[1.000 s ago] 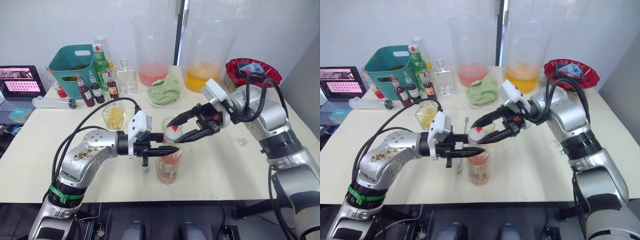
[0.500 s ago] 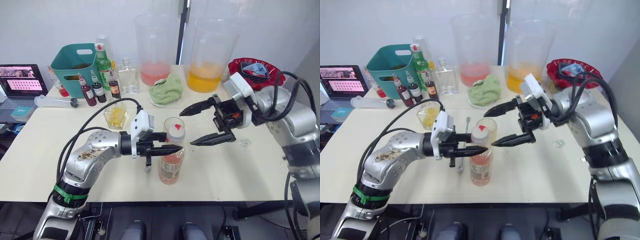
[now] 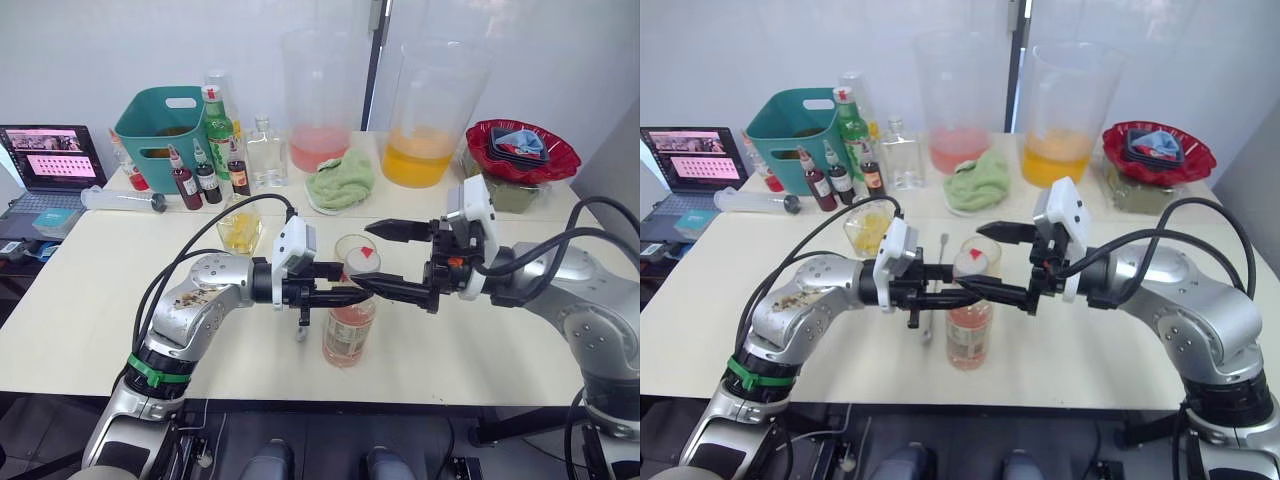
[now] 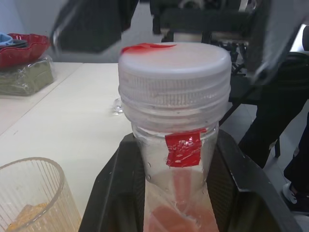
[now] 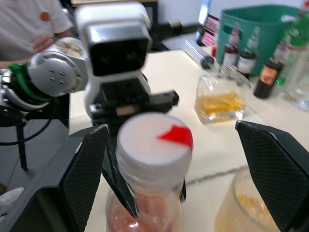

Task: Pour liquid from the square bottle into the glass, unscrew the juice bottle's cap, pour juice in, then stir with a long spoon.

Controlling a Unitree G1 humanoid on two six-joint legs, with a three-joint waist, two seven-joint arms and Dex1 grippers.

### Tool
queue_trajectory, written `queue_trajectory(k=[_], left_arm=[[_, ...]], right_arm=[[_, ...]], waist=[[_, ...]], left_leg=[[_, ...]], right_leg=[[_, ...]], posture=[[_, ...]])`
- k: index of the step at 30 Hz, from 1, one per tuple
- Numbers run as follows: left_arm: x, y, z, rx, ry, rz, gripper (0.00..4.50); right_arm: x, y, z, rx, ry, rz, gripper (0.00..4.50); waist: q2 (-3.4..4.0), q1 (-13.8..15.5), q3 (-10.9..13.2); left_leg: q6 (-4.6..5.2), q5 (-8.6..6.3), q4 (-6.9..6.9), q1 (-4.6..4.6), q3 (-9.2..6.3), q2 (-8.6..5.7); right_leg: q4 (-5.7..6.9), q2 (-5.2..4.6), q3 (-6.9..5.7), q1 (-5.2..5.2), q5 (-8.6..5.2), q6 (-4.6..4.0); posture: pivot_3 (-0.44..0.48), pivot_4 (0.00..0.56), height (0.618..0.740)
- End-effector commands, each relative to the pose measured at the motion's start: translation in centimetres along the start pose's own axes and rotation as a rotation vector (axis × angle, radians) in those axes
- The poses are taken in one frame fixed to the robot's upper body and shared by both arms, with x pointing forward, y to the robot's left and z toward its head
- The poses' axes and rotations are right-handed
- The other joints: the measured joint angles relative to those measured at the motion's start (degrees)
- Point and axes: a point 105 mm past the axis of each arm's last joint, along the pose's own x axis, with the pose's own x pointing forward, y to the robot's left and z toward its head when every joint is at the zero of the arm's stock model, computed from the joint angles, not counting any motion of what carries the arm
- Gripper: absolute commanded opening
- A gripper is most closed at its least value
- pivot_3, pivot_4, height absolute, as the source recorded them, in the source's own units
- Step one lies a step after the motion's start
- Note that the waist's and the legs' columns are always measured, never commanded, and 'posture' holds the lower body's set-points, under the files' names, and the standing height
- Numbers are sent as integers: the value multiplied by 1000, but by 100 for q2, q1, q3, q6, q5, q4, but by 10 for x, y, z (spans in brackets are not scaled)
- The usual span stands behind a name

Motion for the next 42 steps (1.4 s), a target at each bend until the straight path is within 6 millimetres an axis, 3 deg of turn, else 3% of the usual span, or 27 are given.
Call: queue_trajectory(k=[1, 7, 9, 10, 21, 28, 32, 36, 38, 42], left_arm=[[6, -4, -3, 3, 6, -22, 1255], [3, -5, -4, 1, 9, -10, 1255], [2, -5, -4, 0, 10, -3, 1255], [1, -5, -4, 0, 10, -1, 1255], [-6, -9, -6, 3, 34, 31, 1255], [-12, -11, -9, 0, 49, 55, 1255], [-13, -10, -9, 6, 53, 62, 1255], [-14, -8, -9, 14, 57, 75, 1255], [-14, -8, -9, 13, 57, 74, 1255], [-13, -8, -9, 14, 55, 74, 1255]], right_arm=[[3, 5, 9, -20, -30, -12, 4213], [8, 8, 9, 0, -44, 10, 2228], [9, 10, 9, -1, -45, 28, 1744], [9, 11, 10, -2, -47, 37, 1736], [10, 28, 7, -101, -13, 328, 1736], [12, 8, 2, -192, 40, 553, 1736], [12, 0, 13, -213, 34, 689, 1736], [15, -6, 22, -201, 35, 716, 1736], [15, -7, 25, -184, 35, 720, 2767], [10, -9, 29, -163, 31, 709, 4102]], waist=[[0, -16, 0], [0, -12, 0], [0, -15, 0], [0, -17, 0], [0, -41, 0], [0, -102, 0], [1, -119, 1], [1, -117, 1], [1, -117, 1], [1, -115, 1]], left_leg=[[0, 0, 0, 0, 0, 2], [0, 0, 1, 0, -1, 2], [0, 0, 1, 0, -1, 2], [0, 0, 1, 1, -1, 3], [1, -1, 0, 1, 2, 6], [2, -1, -1, 5, 6, 7], [2, -1, -2, 6, 3, 8], [5, -3, -2, 3, -2, 6], [6, -4, -2, 1, -8, 6], [6, -4, -2, 1, -17, 6]], right_leg=[[0, 1, 0, -1, 0, 0], [0, 2, 0, 1, 0, 0], [0, 3, 0, 1, 0, 0], [0, 4, 0, 1, 0, 0], [0, 7, 0, -1, 0, 0], [-1, 9, 0, 0, 0, 0], [2, 10, -1, -1, 0, 0], [4, 7, -1, -5, 0, 0], [4, 6, 1, -9, 0, -1], [4, 4, 1, -9, 1, -1]], posture=[[0, 150, 740], [0, 150, 740], [0, 150, 740], [0, 150, 740], [0, 150, 740], [0, 150, 740], [0, 150, 740], [0, 150, 740], [0, 150, 740], [0, 150, 740]])
